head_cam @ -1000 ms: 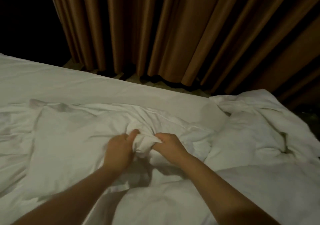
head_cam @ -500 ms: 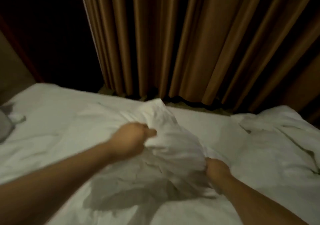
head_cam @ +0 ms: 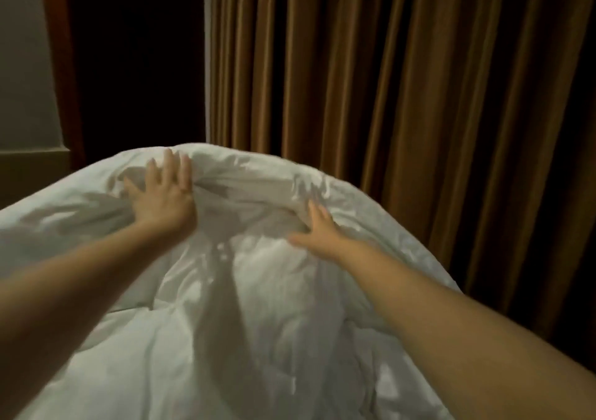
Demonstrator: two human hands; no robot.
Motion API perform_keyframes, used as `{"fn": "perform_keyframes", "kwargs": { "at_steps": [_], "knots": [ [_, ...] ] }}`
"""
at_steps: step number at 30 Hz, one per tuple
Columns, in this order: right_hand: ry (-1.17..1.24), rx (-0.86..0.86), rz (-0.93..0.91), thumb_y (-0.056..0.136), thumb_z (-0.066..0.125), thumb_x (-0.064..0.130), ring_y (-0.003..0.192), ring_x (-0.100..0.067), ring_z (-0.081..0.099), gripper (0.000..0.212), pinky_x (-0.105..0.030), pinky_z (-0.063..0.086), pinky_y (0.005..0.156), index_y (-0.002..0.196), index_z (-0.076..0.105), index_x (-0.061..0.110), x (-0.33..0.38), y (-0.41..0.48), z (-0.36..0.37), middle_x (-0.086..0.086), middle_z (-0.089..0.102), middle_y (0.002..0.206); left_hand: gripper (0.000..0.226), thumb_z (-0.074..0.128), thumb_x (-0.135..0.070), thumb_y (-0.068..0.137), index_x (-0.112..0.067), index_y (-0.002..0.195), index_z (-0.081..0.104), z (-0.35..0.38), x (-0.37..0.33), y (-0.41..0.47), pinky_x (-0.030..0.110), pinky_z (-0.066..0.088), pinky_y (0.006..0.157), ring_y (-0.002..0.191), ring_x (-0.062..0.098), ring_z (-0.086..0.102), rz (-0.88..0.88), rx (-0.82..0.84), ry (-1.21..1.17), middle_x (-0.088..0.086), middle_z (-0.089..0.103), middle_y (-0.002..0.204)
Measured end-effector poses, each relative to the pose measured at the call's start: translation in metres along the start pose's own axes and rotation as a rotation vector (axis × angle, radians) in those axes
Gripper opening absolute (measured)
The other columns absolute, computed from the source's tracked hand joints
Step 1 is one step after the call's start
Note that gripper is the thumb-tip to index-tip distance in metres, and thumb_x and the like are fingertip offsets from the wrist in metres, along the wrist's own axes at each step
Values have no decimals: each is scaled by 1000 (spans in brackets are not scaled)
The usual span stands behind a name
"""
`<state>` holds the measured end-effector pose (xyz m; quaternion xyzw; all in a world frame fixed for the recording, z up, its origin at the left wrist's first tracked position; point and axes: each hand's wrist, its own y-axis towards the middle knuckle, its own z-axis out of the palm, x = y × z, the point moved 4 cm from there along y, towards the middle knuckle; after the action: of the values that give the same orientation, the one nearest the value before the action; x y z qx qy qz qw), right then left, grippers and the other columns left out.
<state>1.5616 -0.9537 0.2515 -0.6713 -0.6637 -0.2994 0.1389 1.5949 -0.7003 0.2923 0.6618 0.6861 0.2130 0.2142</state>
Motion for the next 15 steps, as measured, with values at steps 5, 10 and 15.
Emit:
{"fn": "perform_keyframes", "kwargs": {
  "at_steps": [5, 10, 15],
  "knots": [
    [-404, 322, 174, 84, 57, 54, 148, -27, -2, 94, -53, 15, 116, 151, -6, 39, -126, -76, 98, 6, -11, 160, 80, 43, -28, 93, -22, 150, -13, 92, -20, -87, 61, 8, 113, 145, 27, -15, 95, 393, 34, 8, -20, 157],
    [-361, 488, 565, 92, 51, 48, 147, -27, 5, 82, -49, 13, 118, 153, -1, 30, -215, -217, 116, 2, -8, 161, 78, 43, -32, 93, -24, 151, -9, 138, -69, -203, 60, 9, 113, 145, 25, -15, 257, 615, -22, 6, -19, 157],
    [-380, 536, 651, 96, 44, 43, 148, -25, -1, 74, -50, 8, 117, 153, -1, 30, -222, -320, 141, 2, -8, 161, 80, 43, -35, 95, -25, 151, -14, 134, -110, -316, 60, 9, 113, 146, 24, -15, 388, 785, -66, 5, -21, 157]
  ]
}}
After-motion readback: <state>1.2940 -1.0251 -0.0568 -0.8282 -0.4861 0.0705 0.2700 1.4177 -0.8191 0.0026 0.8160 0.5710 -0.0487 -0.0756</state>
